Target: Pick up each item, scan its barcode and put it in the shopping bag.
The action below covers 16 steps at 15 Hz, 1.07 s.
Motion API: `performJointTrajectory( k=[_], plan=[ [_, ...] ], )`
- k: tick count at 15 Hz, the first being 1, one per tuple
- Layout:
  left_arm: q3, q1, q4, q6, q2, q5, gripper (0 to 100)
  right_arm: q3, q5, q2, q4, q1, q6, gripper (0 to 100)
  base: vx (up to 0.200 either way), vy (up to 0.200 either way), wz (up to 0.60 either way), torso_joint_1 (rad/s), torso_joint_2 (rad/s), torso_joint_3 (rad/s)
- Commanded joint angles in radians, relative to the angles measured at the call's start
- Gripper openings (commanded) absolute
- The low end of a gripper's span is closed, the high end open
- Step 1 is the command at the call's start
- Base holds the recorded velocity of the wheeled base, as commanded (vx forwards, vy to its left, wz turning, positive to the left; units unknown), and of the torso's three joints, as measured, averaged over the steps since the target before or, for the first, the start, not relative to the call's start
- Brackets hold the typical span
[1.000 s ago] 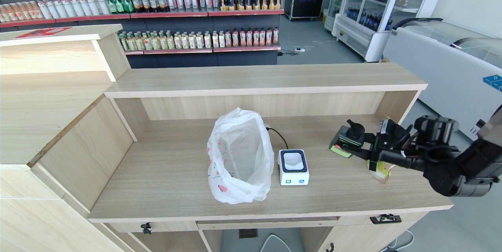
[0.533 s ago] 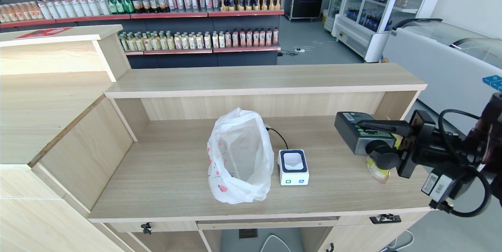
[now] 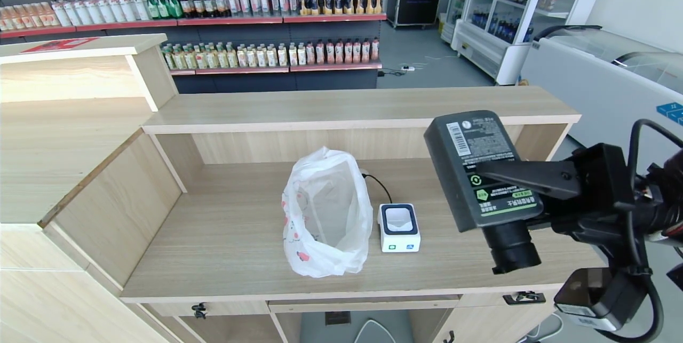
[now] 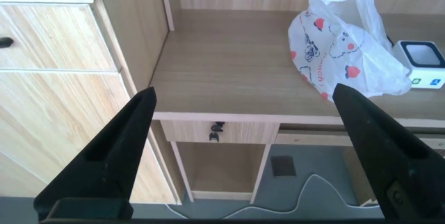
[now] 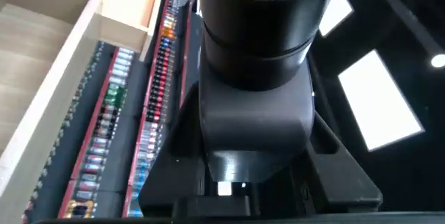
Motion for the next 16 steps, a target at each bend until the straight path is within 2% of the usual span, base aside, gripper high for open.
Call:
performJointTrajectory(
  k=[1, 4, 8, 10, 12, 16],
  plan=[
    [0.0, 0.0, 0.0, 0.0, 0.0, 0.0, 100, 0.014, -0.018, -0.061, -0.006, 0.075, -0.054, 0, 0.0, 0.0, 0.0, 0.0, 0.0, 0.0],
    [0.0, 0.0, 0.0, 0.0, 0.0, 0.0, 100, 0.061, -0.115, -0.136, 0.006, 0.197, -0.175, 0, 0.0, 0.0, 0.0, 0.0, 0.0, 0.0],
    [0.0, 0.0, 0.0, 0.0, 0.0, -0.001, 100, 0.073, -0.153, -0.171, 0.069, 0.365, -0.299, 0, 0.0, 0.0, 0.0, 0.0, 0.0, 0.0],
    [0.0, 0.0, 0.0, 0.0, 0.0, 0.0, 100, 0.073, -0.182, -0.206, 0.17, 0.368, -0.338, 0, 0.0, 0.0, 0.0, 0.0, 0.0, 0.0],
    [0.0, 0.0, 0.0, 0.0, 0.0, 0.0, 100, 0.078, -0.185, -0.249, 0.218, 0.334, -0.342, 0, 0.0, 0.0, 0.0, 0.0, 0.0, 0.0],
    [0.0, 0.0, 0.0, 0.0, 0.0, 0.0, 100, 0.075, -0.187, -0.275, 0.233, 0.308, -0.324, 0, 0.0, 0.0, 0.0, 0.0, 0.0, 0.0]
  ],
)
